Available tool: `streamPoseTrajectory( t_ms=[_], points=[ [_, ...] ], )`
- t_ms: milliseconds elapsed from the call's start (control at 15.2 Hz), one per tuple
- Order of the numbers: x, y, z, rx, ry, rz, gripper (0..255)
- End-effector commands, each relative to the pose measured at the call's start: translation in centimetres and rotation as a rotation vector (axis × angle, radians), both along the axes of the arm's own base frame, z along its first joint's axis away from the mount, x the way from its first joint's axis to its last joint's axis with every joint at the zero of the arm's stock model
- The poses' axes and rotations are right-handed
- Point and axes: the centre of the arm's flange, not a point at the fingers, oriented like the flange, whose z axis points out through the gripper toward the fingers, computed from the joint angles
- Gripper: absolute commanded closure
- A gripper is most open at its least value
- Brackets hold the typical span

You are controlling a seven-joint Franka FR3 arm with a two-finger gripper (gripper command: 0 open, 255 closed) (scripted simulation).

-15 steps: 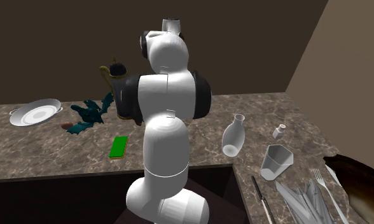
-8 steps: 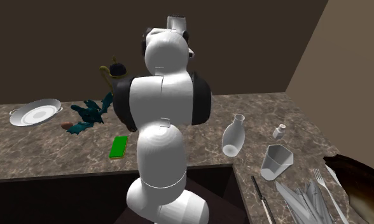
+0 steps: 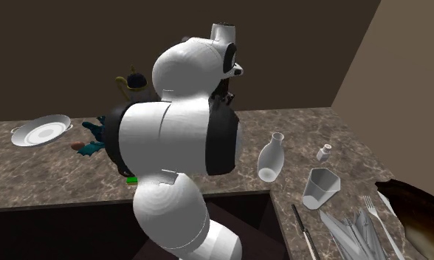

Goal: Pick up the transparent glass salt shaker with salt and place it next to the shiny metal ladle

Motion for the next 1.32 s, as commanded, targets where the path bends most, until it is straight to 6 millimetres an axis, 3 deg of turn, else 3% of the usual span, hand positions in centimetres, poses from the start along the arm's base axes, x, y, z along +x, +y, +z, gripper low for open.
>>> streamPoseTrajectory(
  t_ms=[0,1254],
  points=[
    [-1.1,-2.3,0.1,0.001,0.0,0.001,255],
    [-9.6,-25.9,0.2,0.001,0.0,0.001,255]
  ],
)
